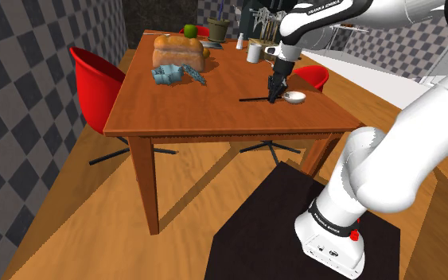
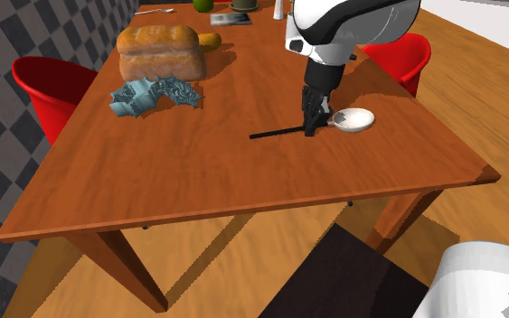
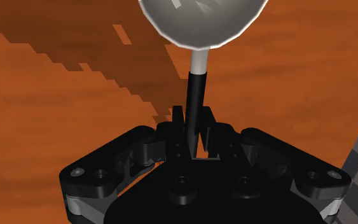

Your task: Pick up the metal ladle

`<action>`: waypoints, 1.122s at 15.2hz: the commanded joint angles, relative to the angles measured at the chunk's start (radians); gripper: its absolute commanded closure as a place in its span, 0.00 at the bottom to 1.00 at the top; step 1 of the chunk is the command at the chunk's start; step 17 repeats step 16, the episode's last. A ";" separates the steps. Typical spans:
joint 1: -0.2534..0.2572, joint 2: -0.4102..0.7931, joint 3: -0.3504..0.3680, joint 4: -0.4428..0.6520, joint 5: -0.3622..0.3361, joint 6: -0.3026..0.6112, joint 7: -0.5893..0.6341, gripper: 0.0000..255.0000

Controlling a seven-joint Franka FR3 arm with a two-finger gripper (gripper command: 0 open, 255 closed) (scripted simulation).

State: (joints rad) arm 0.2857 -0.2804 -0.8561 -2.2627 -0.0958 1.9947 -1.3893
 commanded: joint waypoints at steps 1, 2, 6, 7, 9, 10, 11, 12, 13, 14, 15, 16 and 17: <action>-0.001 -0.008 0.007 0.013 -0.004 -0.021 0.007 1.00; -0.003 -0.014 0.011 0.022 -0.007 -0.035 0.011 1.00; -0.006 -0.035 0.028 0.061 -0.016 -0.090 0.025 1.00; -0.007 -0.039 0.032 0.071 -0.017 -0.104 0.028 1.00; -0.008 -0.047 0.039 0.092 -0.020 -0.131 0.034 1.00; -0.008 -0.050 0.042 0.103 -0.021 -0.145 0.036 1.00; -0.009 -0.053 0.046 0.114 -0.021 -0.158 0.039 1.00; -0.009 -0.056 0.049 0.125 -0.022 -0.172 0.041 1.00; -0.009 -0.059 0.052 0.137 -0.022 -0.185 0.043 1.00; -0.009 -0.061 0.055 0.148 -0.022 -0.199 0.045 1.00; -0.009 -0.061 0.056 0.150 -0.023 -0.201 0.045 1.00; -0.009 -0.061 0.056 0.150 -0.022 -0.201 0.045 1.00; -0.009 -0.061 0.056 0.150 -0.022 -0.201 0.045 1.00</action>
